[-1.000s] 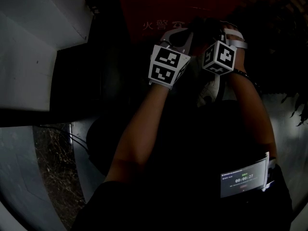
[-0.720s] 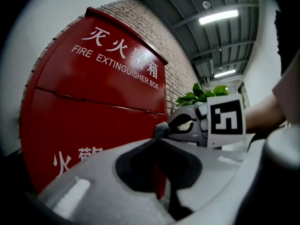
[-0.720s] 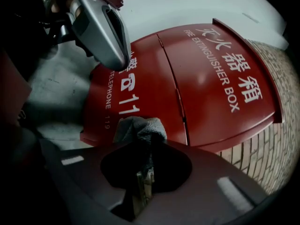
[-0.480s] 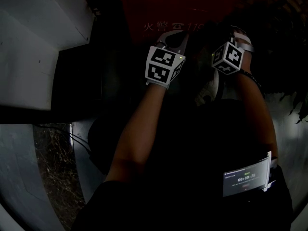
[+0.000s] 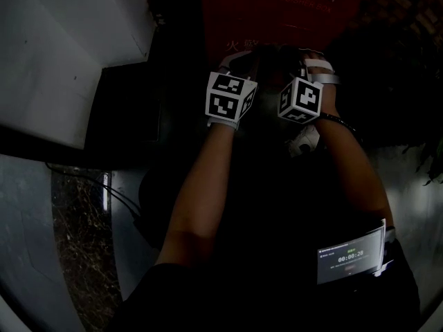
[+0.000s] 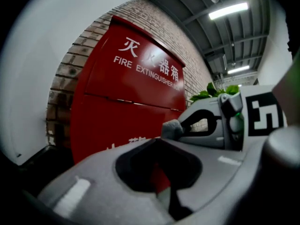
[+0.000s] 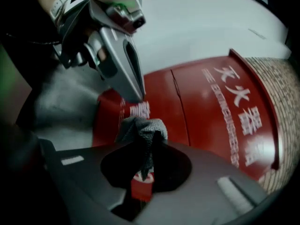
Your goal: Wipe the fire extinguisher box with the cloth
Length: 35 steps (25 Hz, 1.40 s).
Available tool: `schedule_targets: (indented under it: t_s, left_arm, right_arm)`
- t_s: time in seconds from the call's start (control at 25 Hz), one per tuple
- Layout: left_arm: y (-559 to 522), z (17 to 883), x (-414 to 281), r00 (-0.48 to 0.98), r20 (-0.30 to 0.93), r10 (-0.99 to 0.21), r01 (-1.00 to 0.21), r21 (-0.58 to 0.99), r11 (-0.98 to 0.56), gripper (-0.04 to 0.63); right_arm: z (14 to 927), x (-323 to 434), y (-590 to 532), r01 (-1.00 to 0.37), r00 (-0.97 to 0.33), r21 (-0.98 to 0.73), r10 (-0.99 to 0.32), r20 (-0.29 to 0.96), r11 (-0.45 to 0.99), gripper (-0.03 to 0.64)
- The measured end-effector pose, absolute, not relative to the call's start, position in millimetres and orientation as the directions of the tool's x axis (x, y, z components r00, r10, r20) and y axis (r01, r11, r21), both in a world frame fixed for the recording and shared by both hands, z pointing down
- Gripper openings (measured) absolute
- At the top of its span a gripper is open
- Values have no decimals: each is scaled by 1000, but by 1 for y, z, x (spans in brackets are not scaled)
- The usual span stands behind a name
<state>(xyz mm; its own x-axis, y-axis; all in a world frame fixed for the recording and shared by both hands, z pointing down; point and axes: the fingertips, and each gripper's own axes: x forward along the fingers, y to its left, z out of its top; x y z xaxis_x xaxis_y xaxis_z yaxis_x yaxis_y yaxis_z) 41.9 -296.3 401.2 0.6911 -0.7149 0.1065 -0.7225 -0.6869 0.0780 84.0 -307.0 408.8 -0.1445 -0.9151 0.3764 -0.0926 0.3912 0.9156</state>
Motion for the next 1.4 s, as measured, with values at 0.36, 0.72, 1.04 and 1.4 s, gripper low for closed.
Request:
schedule_targets:
  t_s: [0.36, 0.72, 1.04, 1.4]
  left_arm:
    - [-324, 420, -54, 515, 233, -825, -851, 23, -525, 3]
    - [-339, 426, -76, 436, 249, -865, -890, -22, -455, 3]
    - [-341, 429, -68, 472, 244, -847, -879, 66, -472, 3]
    - [-332, 430, -27, 554, 229, -801, -830, 71, -554, 3]
  right_arm:
    - [432, -21, -320, -78, -281, 895, -871, 402, 439, 34]
    - [441, -62, -345, -81, -313, 895, -864, 395, 439, 32]
    - [446, -65, -348, -72, -327, 900, -862, 387, 431, 33]
    - [447, -24, -345, -76, -286, 901, -875, 391, 428, 34]
